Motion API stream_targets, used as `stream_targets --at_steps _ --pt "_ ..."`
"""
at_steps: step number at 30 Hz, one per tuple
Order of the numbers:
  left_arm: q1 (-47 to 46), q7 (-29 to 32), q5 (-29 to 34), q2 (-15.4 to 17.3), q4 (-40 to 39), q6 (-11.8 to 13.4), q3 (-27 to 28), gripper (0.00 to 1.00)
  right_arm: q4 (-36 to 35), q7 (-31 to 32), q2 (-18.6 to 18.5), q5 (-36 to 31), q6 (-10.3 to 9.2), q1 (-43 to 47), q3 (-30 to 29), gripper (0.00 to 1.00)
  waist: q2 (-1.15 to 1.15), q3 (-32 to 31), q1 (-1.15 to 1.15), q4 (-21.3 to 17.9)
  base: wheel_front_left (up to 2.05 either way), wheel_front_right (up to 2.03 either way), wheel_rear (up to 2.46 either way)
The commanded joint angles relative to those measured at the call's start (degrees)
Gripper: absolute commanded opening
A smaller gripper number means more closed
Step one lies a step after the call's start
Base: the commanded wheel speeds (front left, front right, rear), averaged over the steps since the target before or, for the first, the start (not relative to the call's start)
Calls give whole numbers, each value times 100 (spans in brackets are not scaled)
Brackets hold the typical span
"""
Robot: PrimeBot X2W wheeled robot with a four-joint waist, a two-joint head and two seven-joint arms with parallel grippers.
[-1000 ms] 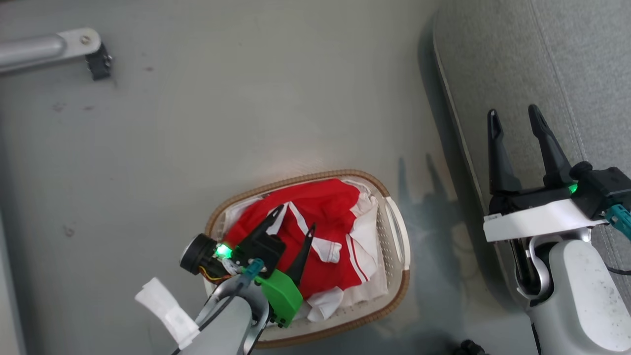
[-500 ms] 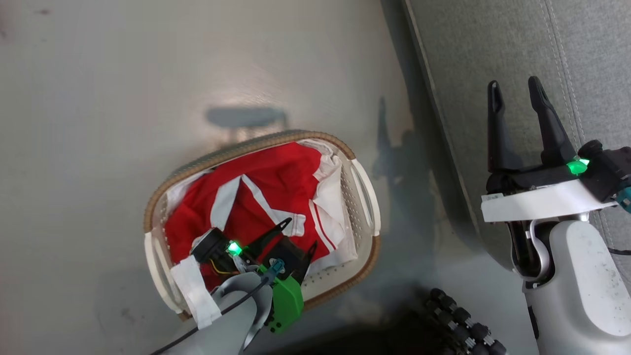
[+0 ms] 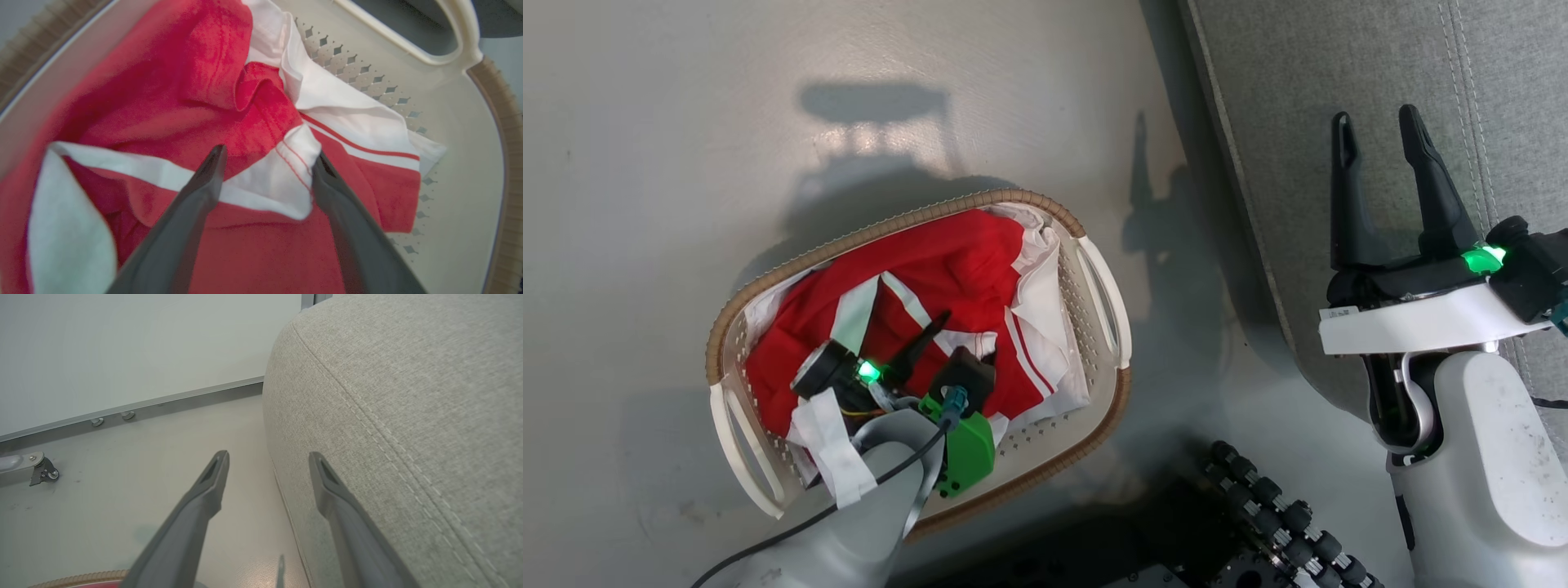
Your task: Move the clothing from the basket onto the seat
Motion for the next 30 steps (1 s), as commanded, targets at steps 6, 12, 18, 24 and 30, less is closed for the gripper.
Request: stream_targets --at_steps 6,12,18,24,30 --pt "-188 3 -104 82 227 74 92 79 49 -12 -14 57 -2 -117 -39 100 0 2 0 44 0 0 0" --pt "-302 3 -213 35 548 9 75 0 53 -12 -14 29 -2 -126 6 100 0 6 0 53 0 0 0" --pt "-228 2 -364 2 303 -26 123 0 112 -12 -13 -57 -2 -58 -98 100 0 -104 0 137 0 0 0" --pt "-42 3 -491 53 -225 -96 209 0 179 -12 -14 -125 -2 -47 -169 100 0 -377 0 287 0 0 0" --pt "219 2 -505 194 -964 -126 308 0 263 -12 -15 -234 -2 51 -194 100 0 -848 0 463 0 0 0"
